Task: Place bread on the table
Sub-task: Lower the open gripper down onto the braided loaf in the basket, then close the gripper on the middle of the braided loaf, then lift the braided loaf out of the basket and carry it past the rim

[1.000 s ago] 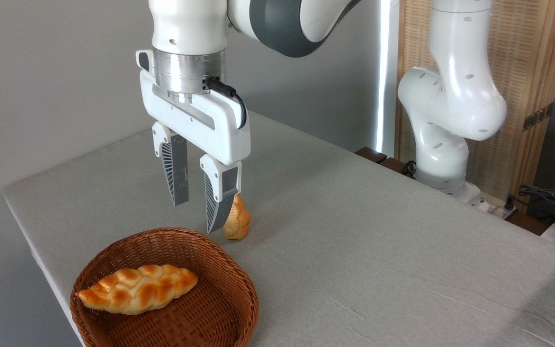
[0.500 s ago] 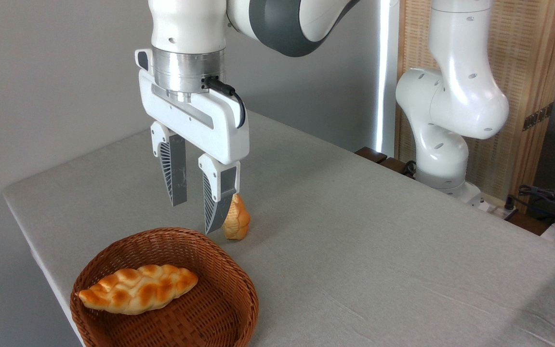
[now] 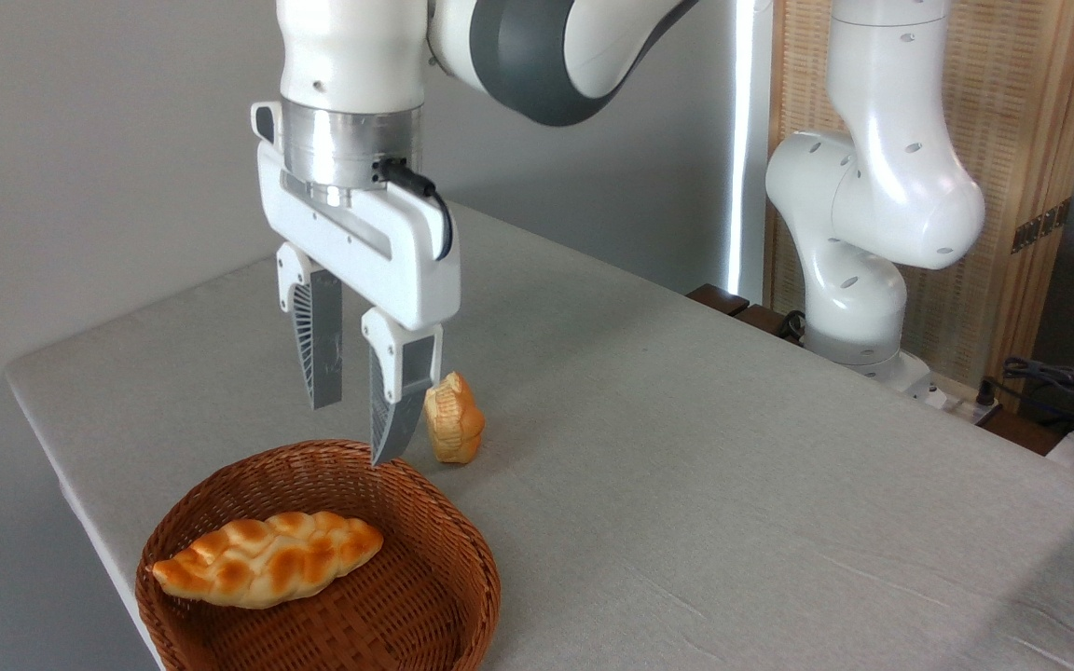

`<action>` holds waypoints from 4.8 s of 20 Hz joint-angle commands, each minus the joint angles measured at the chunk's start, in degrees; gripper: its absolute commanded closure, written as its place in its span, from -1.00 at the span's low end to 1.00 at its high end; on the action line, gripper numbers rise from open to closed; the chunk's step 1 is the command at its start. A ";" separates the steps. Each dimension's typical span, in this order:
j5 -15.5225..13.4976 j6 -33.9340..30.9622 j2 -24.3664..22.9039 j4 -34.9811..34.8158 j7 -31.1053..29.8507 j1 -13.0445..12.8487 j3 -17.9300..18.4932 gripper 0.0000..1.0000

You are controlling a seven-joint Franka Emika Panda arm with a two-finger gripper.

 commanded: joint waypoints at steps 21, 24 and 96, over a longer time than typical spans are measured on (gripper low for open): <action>-0.33 25.44 15.71 0.39 5.69 0.84 -6.59 -1.00; -0.15 25.44 16.41 0.31 5.78 0.84 -6.68 -1.00; -4.63 3.75 1.74 0.13 8.41 1.10 -2.55 0.20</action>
